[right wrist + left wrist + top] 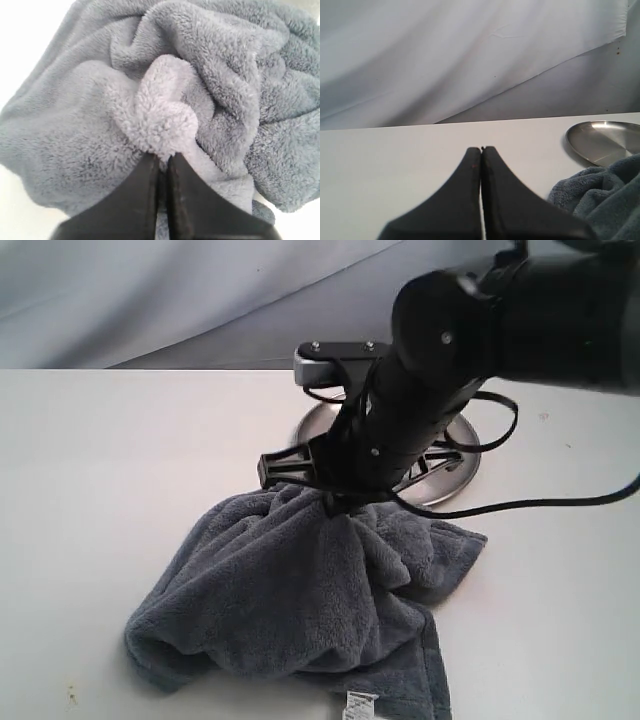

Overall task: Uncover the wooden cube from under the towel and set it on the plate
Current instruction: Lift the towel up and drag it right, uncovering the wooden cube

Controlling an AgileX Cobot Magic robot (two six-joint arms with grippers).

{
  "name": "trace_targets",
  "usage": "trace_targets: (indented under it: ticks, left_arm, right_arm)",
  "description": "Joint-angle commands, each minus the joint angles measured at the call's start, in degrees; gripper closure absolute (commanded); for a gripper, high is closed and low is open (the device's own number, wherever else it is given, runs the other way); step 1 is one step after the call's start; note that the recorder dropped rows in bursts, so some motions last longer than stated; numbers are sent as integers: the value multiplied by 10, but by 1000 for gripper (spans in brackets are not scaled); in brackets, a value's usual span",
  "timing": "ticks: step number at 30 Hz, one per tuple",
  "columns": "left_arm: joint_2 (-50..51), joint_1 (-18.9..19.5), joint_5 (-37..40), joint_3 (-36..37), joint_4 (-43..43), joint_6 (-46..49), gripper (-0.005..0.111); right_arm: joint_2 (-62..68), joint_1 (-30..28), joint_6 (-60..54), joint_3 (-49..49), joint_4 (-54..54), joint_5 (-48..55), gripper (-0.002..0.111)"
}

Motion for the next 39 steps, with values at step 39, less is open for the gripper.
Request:
trace_targets:
  ticks: [39]
  left_arm:
    - [-2, -3, -2, 3, -1, -1, 107]
  right_arm:
    - [-320, 0, 111, 1, -400, 218, 108]
